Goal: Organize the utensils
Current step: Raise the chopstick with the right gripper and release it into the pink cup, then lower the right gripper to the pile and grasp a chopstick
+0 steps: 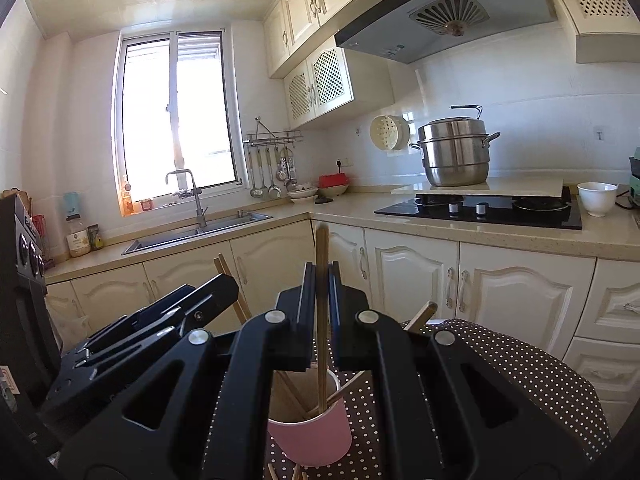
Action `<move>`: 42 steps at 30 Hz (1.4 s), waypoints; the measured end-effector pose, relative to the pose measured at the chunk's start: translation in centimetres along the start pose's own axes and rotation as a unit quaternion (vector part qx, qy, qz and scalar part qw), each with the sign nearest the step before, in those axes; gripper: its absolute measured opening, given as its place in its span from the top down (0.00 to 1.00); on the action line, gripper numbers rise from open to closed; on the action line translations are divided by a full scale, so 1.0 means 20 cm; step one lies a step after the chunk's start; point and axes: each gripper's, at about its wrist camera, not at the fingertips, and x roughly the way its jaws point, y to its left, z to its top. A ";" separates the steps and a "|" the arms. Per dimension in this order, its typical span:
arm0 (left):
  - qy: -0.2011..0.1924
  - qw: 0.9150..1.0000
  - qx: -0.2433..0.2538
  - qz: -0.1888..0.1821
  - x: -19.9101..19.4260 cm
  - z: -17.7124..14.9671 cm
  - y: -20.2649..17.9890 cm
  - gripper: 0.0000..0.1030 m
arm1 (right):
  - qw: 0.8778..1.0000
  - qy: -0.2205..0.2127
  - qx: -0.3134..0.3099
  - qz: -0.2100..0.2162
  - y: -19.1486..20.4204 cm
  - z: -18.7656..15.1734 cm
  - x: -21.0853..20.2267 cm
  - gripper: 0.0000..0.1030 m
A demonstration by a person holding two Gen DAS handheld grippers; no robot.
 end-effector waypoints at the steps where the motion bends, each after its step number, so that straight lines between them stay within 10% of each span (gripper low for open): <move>1: 0.000 1.000 0.002 0.001 -0.02 0.00 0.00 0.49 | 1.000 0.000 0.000 -0.001 0.00 0.00 -0.01 0.93; 16: -0.002 0.999 0.016 0.029 -0.29 0.07 -0.04 0.35 | 1.000 -0.008 -0.004 -0.014 0.05 0.04 -0.22 0.91; 23: -0.003 0.998 0.045 0.053 -0.45 0.05 -0.10 0.30 | 0.999 -0.026 -0.010 -0.020 0.08 0.06 -0.38 0.52; 26: 0.002 0.997 0.055 0.059 -0.51 0.04 -0.13 0.27 | 0.999 -0.029 -0.014 -0.024 0.08 0.06 -0.44 0.52; 34: 0.146 0.988 0.034 0.038 -0.46 -0.09 -0.08 0.27 | 0.998 0.021 -0.037 -0.048 0.04 -0.08 -0.52 0.46; 42: 0.324 0.946 -0.025 0.019 -0.26 -0.41 0.01 0.28 | 0.987 0.145 -0.049 -0.056 -0.07 -0.33 -0.44 0.44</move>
